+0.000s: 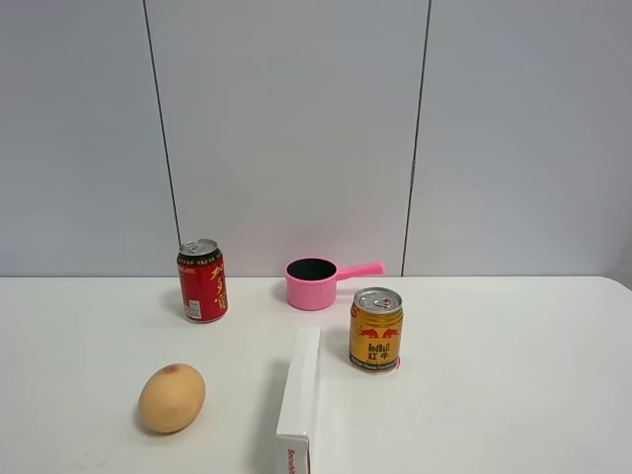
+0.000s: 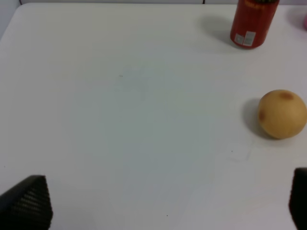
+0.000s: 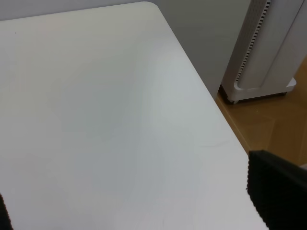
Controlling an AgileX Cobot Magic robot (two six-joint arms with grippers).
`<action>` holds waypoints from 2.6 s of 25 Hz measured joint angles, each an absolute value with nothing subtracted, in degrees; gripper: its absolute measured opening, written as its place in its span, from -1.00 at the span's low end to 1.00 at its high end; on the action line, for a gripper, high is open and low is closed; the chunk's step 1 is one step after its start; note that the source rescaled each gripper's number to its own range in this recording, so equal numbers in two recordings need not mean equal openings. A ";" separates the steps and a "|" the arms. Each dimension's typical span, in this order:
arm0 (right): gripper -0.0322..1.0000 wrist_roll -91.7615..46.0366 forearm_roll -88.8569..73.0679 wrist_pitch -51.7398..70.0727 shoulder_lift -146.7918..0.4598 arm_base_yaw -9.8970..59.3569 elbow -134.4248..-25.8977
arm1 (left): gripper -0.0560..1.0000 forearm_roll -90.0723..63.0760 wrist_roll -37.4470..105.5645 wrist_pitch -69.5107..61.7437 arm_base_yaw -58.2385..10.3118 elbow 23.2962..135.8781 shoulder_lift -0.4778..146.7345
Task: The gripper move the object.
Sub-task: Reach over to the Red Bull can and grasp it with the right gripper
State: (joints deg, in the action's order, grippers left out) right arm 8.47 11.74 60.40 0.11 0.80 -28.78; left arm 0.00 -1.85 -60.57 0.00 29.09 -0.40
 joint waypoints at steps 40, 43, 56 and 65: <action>1.00 -5.44 -1.84 51.00 -21.88 0.80 -36.88 | 1.00 0.00 -1.85 -60.57 0.00 29.09 -0.40; 1.00 -6.10 -3.22 47.79 -26.10 0.80 -36.88 | 1.00 0.00 -1.85 -60.57 0.00 29.09 -0.40; 1.00 -8.27 -2.83 34.00 -45.96 6.98 -36.88 | 1.00 0.00 -1.85 -60.57 0.00 29.09 -0.40; 1.00 -8.09 -1.72 20.36 -61.86 16.44 -36.88 | 1.00 0.00 -1.85 -60.57 0.00 29.09 -0.40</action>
